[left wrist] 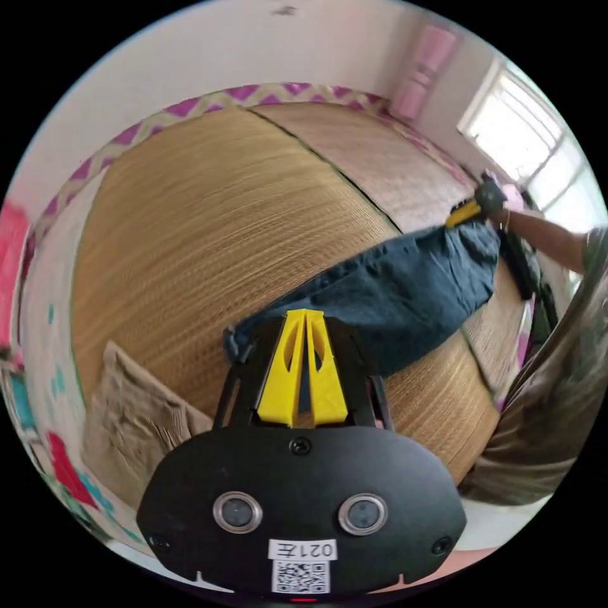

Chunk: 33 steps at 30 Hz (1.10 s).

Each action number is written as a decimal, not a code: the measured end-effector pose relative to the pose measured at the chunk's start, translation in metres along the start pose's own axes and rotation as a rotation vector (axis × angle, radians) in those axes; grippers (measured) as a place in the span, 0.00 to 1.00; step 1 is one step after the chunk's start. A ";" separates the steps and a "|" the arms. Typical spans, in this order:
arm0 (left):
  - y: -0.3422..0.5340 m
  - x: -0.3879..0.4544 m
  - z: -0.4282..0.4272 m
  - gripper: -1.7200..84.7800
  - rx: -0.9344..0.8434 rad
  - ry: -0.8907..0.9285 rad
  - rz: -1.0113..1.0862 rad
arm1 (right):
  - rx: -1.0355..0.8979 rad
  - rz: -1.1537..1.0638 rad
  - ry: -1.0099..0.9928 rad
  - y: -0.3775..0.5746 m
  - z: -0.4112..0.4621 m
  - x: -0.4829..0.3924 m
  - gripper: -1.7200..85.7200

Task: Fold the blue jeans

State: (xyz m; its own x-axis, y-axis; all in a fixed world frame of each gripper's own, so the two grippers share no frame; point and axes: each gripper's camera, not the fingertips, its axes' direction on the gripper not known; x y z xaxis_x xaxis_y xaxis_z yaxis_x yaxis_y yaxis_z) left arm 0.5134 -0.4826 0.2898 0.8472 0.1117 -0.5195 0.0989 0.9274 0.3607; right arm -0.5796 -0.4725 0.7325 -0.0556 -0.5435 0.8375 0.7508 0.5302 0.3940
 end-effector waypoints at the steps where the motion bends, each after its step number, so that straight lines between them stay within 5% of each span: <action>1: -0.021 0.013 0.014 0.02 -0.026 -0.016 0.062 | 0.016 0.011 0.006 0.003 -0.016 -0.002 0.01; 10: -0.111 0.051 0.083 0.08 -0.216 0.055 0.286 | 0.028 0.067 0.010 0.003 -0.089 0.001 0.01; 33: -0.117 0.023 0.058 0.01 -0.181 0.164 0.023 | -0.011 0.360 -0.047 0.052 -0.133 0.015 0.03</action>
State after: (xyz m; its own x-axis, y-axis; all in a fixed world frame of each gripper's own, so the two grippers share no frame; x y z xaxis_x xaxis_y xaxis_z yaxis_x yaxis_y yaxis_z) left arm 0.5514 -0.6092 0.2803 0.7502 0.1761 -0.6373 -0.0271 0.9713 0.2364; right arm -0.4541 -0.5400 0.7150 0.1833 -0.2927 0.9384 0.7349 0.6749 0.0669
